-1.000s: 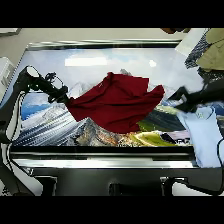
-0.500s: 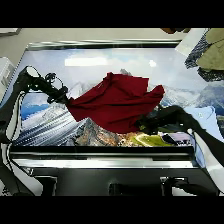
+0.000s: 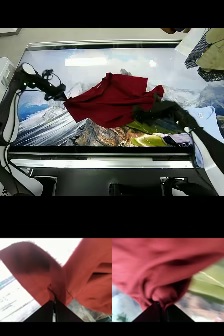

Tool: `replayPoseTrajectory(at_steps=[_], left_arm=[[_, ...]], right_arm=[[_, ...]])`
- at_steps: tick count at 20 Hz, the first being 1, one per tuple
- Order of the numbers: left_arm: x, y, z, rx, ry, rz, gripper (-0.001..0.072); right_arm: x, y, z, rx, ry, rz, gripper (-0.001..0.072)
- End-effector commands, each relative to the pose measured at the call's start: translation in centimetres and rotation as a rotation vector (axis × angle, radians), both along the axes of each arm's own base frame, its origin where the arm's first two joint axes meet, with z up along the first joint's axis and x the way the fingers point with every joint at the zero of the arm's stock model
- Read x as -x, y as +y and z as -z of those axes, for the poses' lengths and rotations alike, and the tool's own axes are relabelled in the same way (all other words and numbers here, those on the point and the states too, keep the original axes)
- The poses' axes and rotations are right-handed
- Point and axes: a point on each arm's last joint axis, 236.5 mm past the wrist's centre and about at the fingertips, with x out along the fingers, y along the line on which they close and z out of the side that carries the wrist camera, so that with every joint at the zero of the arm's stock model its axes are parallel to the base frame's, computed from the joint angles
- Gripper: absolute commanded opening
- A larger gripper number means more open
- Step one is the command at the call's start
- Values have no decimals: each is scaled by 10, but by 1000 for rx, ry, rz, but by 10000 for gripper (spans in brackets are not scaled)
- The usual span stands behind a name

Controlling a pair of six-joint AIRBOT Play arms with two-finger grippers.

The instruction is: Fold the clothes and pants, and hang the long-sleeved shirts on hangers.

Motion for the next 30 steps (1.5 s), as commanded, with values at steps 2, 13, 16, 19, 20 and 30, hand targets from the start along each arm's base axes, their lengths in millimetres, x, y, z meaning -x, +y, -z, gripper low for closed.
replayPoseTrajectory(at_steps=[2, 13, 16, 19, 20, 30], left_arm=[[-21, 12, -119, -26, -315, -14, 12], [186, 43, -519, -21, -1349, -448, 12], [216, 63, -532, -79, -1397, -539, 12], [194, 71, -504, -122, -1314, -540, 12], [178, 73, -487, -145, -1268, -522, 12], [-82, 80, -148, -275, -671, -274, 12]], right_arm=[[-35, -7, -159, 57, -386, -54, 28], [134, -62, -529, 58, -1316, 63, 30], [147, -70, -540, 24, -1331, 116, 30], [110, -77, -513, 60, -1212, 167, 30], [91, -75, -498, 70, -1151, 172, 30], [-138, -32, -132, 187, -257, 130, 29]])
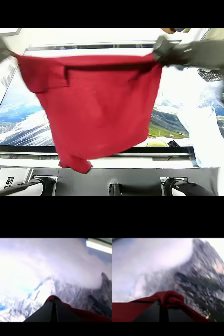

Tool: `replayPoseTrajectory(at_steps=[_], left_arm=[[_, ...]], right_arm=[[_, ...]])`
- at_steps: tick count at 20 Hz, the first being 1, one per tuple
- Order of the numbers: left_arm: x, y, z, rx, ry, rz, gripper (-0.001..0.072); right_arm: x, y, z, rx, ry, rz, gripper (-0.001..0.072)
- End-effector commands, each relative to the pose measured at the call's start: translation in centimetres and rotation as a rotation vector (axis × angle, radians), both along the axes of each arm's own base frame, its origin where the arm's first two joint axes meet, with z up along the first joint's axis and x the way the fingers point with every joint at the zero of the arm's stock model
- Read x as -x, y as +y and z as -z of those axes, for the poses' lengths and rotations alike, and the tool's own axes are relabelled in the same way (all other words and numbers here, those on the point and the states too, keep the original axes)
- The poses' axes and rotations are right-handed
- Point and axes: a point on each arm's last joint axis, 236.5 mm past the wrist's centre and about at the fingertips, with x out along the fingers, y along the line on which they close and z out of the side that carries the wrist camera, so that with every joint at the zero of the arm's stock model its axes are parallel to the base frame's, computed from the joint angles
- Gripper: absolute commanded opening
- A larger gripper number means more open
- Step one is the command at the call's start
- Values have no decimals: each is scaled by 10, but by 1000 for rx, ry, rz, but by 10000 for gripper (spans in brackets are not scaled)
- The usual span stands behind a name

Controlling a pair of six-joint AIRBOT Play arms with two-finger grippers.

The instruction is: Fold the clothes and pants, and hang the long-sleeved shirts on hangers.

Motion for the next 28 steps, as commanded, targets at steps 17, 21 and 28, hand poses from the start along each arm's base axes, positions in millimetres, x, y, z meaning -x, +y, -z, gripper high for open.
replayPoseTrajectory(at_steps=[17, 21, 28], left_arm=[[-39, 7, 223, 16, 440, 147, 238], [-3, 62, 174, 90, 392, 22, 645], [106, 94, 196, 159, 487, -132, 643]], right_arm=[[-50, -22, 216, -85, 450, -5, 578], [21, -108, 175, 70, 533, -177, 578], [153, -133, 238, -12, 825, -251, 602]])
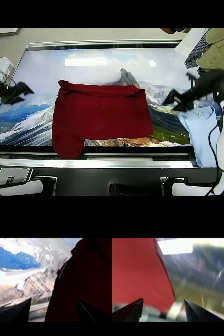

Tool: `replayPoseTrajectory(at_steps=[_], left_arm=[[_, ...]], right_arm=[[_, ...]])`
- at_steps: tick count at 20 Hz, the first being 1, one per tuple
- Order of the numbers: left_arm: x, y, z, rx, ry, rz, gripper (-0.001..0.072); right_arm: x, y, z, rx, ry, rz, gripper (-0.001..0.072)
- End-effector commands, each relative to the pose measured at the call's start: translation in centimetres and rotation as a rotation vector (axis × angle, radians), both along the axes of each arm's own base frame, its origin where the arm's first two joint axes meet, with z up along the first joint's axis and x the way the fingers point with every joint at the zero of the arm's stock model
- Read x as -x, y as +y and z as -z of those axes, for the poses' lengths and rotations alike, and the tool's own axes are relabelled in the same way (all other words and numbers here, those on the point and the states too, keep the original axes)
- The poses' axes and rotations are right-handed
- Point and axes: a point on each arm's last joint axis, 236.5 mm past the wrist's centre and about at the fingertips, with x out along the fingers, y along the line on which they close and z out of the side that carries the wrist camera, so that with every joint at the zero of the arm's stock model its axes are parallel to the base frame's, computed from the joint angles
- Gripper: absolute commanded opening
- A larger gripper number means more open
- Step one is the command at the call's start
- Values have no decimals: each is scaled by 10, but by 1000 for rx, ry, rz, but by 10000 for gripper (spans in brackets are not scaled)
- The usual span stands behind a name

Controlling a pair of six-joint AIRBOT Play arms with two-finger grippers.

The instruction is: Fold the clothes and pants, and hang the long-sleeved shirts on hangers.

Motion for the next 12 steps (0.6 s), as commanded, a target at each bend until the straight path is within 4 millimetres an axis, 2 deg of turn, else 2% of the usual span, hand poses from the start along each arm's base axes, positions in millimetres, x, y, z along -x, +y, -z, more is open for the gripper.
replayPoseTrajectory(at_steps=[1, 4, 8, 10, 11, 12], left_arm=[[52, 7, 17, 22, 63, -59, 643], [71, 10, 31, -6, 114, -57, 643], [77, 7, 33, 7, 141, -58, 643], [79, 6, 34, 18, 154, -71, 644], [81, 7, 34, 21, 159, -75, 644], [84, 9, 34, 25, 167, -83, 645]], right_arm=[[70, 17, 43, -95, 152, -32, 601], [81, 50, 75, -187, 176, 37, 600], [74, 80, 103, -119, 121, 26, 601], [76, 93, 114, -92, 150, 31, 600], [81, 99, 119, -84, 176, 19, 584], [84, 103, 122, -85, 191, 5, 491]])
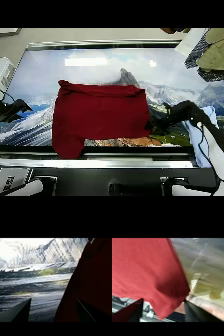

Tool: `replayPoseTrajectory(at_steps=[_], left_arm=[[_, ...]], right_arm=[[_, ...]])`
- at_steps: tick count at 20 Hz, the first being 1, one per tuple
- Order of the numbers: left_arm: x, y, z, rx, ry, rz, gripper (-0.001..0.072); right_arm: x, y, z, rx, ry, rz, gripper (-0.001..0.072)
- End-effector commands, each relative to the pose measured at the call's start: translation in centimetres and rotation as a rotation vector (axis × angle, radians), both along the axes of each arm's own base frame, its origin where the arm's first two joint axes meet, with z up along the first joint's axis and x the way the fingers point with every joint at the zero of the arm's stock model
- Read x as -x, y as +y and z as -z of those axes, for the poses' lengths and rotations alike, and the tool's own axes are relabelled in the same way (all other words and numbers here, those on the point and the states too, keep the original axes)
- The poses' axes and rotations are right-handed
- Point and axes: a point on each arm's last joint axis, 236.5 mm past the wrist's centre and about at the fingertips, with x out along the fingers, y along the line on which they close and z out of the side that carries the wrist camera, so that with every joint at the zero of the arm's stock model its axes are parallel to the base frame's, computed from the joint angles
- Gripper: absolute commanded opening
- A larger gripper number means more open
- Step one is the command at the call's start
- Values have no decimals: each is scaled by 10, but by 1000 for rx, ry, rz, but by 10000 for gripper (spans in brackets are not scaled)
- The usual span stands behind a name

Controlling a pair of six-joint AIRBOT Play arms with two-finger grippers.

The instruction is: Fold the clothes and pants, and hang the long-sleeved shirts on hangers.

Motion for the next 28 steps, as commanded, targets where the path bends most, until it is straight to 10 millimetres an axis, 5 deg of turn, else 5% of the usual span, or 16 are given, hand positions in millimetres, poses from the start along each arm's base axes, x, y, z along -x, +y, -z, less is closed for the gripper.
replayPoseTrajectory(at_steps=[1, 3, 4, 10, 18, 19, 20, 21, 22, 25, 28], left_arm=[[12, 6, 4, 19, 30, -38, 644], [25, 3, 18, 96, 36, -46, 644], [31, -6, 28, 165, 28, -39, 644], [77, -78, 90, 387, 110, 49, 643], [76, -101, 118, 347, 127, 85, 642], [75, -106, 121, 354, 137, 94, 597], [74, -114, 124, 370, 143, 104, 429], [70, -121, 123, 391, 132, 115, 175], [63, -127, 117, 419, 101, 118, 14], [28, -123, 77, 424, -23, 130, 12], [-23, -105, -18, 311, -260, 193, 10]], right_arm=[[4, 14, 16, 31, 18, -5, 355], [1, 14, 10, 31, -1, -3, 87], [-3, 14, 4, 34, -28, 2, 29], [-13, 13, -34, 40, -139, 26, 29], [-15, 15, -46, 32, -161, 54, 28], [-16, 16, -48, 27, -166, 57, 28], [-17, 17, -51, 24, -174, 60, 28], [-17, 17, -54, 23, -185, 61, 28], [-19, 17, -59, 22, -202, 64, 28], [-48, 21, -95, -4, -388, 62, 27], [-93, 22, -180, -6, -677, 6, 27]])
